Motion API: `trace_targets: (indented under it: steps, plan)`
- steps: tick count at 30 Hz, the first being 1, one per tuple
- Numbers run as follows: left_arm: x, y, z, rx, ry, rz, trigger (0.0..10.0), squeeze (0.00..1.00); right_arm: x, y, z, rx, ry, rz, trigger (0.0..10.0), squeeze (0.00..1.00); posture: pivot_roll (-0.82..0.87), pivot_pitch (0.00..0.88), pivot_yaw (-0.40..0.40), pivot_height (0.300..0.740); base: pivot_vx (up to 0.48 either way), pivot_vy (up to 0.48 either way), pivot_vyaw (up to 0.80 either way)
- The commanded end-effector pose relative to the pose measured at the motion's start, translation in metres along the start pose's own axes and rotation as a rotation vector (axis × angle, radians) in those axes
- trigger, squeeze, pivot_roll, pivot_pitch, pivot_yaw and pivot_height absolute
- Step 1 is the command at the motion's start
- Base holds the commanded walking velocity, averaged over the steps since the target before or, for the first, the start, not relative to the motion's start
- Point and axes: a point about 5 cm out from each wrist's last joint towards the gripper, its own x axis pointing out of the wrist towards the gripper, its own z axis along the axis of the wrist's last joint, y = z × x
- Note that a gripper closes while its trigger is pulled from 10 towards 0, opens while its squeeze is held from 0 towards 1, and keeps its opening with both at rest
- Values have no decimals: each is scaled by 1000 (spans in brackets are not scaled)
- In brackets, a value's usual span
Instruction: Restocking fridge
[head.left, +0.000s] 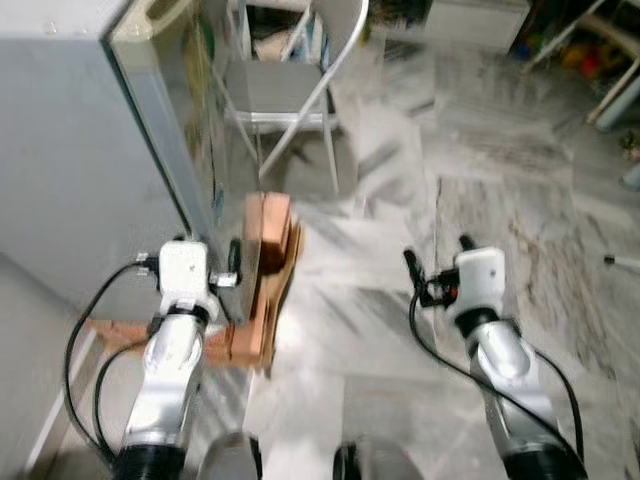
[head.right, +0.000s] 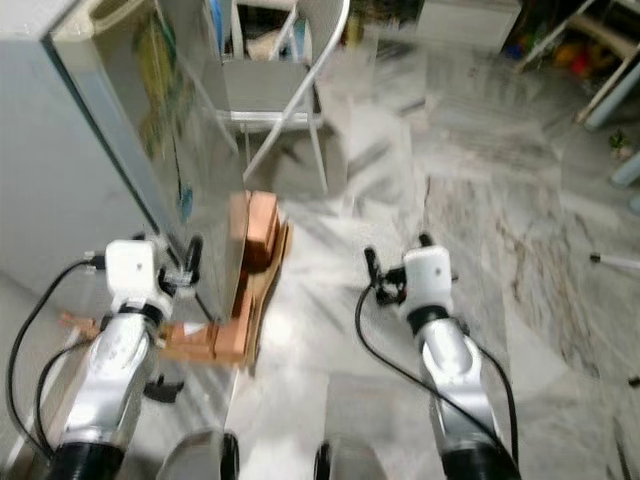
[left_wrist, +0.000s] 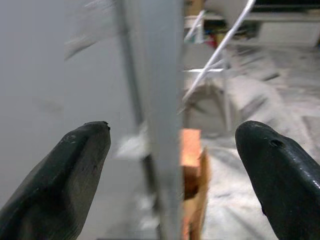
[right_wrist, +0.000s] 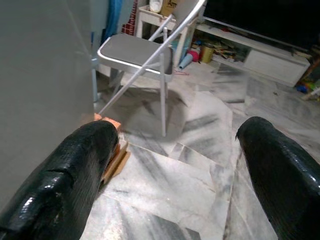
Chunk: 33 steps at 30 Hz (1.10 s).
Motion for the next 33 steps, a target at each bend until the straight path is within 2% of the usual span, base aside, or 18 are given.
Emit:
trace_targets:
  steps: [1,5,8,16,20,22,27,33]
  plan:
    - [-2,3,4,16,-9,15,10000,0,-2,-4,3,0,-2,-13,10000,0,68,120,-67,740,0,0,0]
    - [-10,6,3,13,-1,26,10000,0,-10,-5,5,1,1,-20,10000,0,74,125,-71,740,0,0,0]
    - [-12,4,0,1,15,-16,10000,0,-22,-4,2,-8,15,-7,10000,0,68,125,-73,740,0,0,0]
    - [10,3,12,2,-31,-31,10000,0,-27,-5,5,5,22,-18,10000,0,43,123,-61,740,0,0,0]
    - [1,8,14,-4,-36,-34,10000,0,-36,-6,7,-15,16,-23,10000,0,42,122,-59,740,0,0,0]
    - [-17,12,10,-5,-19,-38,10000,0,-46,-7,6,-20,30,-35,10000,0,42,125,-60,740,0,0,0]
    - [-40,11,4,11,-4,-59,10000,0,-51,-10,3,-15,50,-43,10000,0,44,125,-62,740,0,0,0]
    - [-37,7,4,-1,7,-70,10000,0,-45,-6,6,-39,38,-1,10000,0,50,118,-71,740,0,0,0]
